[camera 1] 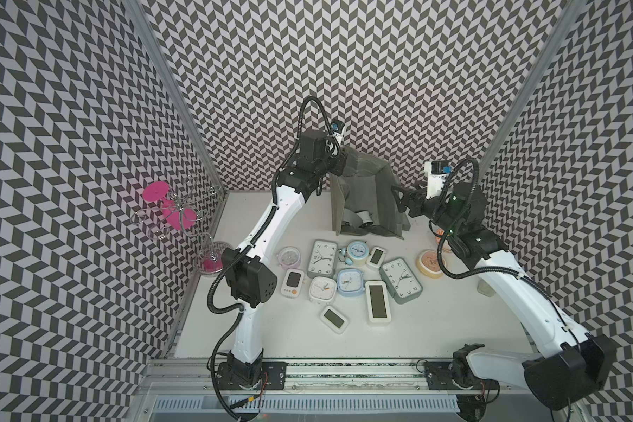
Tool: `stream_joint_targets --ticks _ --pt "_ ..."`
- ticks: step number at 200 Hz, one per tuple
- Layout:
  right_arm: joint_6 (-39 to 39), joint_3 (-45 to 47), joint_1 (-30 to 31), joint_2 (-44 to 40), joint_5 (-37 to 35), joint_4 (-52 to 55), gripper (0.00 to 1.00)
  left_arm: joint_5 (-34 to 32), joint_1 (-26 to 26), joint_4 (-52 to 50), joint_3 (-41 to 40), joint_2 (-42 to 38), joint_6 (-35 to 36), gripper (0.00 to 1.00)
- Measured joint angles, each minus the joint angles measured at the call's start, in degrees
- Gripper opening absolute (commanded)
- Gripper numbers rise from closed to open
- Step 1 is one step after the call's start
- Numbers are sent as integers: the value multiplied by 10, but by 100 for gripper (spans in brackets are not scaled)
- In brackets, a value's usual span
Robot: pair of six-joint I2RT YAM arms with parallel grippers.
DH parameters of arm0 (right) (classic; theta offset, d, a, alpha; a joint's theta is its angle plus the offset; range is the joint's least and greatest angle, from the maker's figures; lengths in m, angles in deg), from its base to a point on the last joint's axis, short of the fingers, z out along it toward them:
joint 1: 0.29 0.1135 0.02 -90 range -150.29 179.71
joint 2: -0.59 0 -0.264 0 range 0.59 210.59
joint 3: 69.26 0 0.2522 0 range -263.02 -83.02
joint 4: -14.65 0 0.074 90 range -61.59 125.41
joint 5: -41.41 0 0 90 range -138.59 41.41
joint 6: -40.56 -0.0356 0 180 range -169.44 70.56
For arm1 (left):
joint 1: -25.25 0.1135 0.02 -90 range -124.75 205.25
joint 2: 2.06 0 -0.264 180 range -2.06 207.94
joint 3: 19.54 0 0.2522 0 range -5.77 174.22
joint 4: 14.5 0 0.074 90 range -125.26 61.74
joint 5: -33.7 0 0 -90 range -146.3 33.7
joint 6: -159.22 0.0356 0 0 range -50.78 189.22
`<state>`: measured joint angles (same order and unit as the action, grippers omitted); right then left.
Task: Put the alarm clock into the canvas bag
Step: Adjust the canvas bag at the center of the board.
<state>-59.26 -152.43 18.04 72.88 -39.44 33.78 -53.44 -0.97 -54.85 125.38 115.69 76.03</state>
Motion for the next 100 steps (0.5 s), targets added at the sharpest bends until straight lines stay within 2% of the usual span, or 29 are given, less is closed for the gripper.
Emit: stream_joint_targets --ticks 33,50,56,73,89,96,100 --pt "10 0 0 32 -23 24 82 0 0 0 0 0 1 0" --pt "17 -5 0 61 -24 34 74 1 0 0 0 0 1 0" --pt "19 -8 0 74 -24 37 66 2 0 0 0 0 2 0" --pt "25 -17 0 104 -28 48 33 6 0 1 -1 0 2 0" --pt "28 -19 0 119 -32 55 11 11 0 2 -2 0 2 0" --pt "28 -19 0 119 -32 54 1 15 1 4 -3 0 1 7" --pt "27 -19 0 119 -32 53 0 19 2 5 -4 0 1 13"
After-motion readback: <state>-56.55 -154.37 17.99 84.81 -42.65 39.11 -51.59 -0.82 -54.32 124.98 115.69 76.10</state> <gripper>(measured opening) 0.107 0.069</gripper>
